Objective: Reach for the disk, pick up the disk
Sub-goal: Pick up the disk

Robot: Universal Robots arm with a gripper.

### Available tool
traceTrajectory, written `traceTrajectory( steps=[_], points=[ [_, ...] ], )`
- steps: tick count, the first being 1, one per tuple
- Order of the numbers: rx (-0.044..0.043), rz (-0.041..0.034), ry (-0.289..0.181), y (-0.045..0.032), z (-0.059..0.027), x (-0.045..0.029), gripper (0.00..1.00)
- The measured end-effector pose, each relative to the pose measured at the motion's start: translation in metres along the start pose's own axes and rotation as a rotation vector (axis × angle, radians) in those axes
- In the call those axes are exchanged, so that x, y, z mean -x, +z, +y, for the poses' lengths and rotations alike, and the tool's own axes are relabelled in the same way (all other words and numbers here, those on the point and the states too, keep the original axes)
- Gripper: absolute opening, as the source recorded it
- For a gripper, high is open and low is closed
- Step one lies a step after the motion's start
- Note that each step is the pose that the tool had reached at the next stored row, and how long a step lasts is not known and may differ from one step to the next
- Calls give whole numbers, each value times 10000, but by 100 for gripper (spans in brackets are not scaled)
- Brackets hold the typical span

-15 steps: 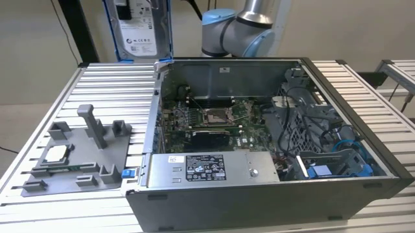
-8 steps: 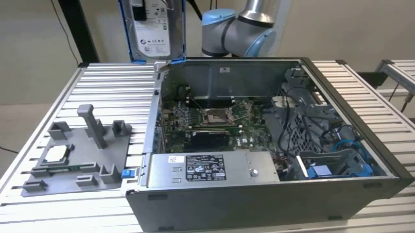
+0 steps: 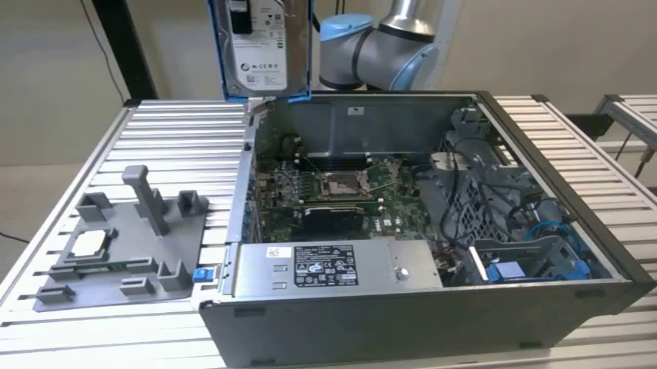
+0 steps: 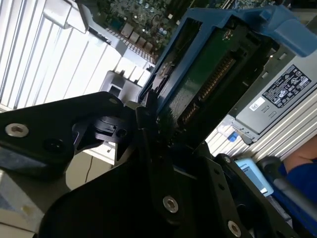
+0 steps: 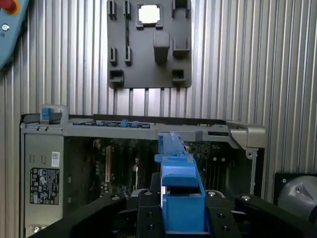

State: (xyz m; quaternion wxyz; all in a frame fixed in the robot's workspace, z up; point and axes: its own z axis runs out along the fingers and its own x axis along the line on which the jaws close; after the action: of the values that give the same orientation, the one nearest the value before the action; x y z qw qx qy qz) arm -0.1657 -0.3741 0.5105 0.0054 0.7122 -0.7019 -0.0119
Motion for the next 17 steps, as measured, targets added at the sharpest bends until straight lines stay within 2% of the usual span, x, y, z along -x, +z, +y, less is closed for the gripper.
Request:
traceTrajectory(
  steps=[3, 5, 17],
  points=[
    [3, 0, 1, -1, -85, -9, 0],
    [4, 0, 0, -2, -110, -10, 0],
    [4, 0, 0, -3, -159, -10, 0]
  ],
)
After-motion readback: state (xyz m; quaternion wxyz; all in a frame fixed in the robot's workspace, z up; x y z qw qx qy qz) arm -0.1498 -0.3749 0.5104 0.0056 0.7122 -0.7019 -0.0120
